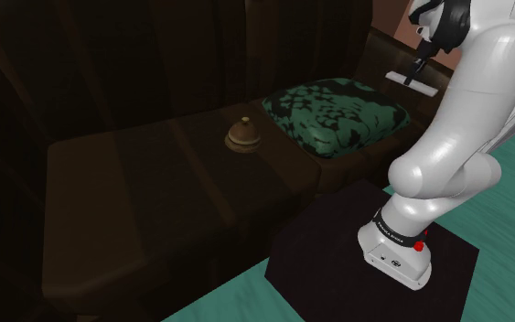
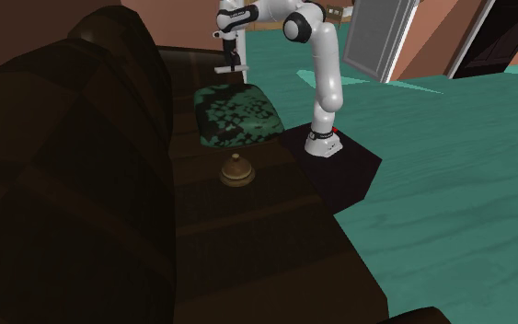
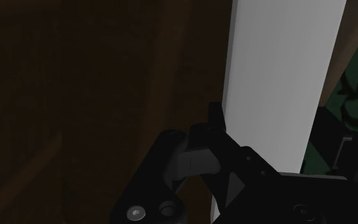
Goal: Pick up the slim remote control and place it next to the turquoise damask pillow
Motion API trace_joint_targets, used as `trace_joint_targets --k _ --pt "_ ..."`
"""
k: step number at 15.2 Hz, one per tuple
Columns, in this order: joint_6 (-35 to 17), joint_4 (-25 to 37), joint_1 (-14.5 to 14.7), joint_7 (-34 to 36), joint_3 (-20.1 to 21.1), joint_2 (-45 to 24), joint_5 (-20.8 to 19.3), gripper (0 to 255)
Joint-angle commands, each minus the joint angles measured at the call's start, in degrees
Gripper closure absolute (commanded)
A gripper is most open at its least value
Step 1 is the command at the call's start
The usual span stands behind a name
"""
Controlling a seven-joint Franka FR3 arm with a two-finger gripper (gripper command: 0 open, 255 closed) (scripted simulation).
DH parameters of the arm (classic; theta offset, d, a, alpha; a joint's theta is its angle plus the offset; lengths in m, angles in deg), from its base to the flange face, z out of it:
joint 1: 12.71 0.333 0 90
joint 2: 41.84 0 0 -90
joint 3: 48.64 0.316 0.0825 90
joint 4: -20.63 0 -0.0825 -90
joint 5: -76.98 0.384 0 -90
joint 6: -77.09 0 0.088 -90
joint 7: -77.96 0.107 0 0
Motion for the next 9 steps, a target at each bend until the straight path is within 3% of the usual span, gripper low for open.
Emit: trace_joint_targets --k 1,9 --pt "-1.5 -1.1 0.0 -0.2 0.1 -0.3 0.3 255" --pt "-7.1 -5.7 0.0 -1.0 0.6 -1.7 1.4 255"
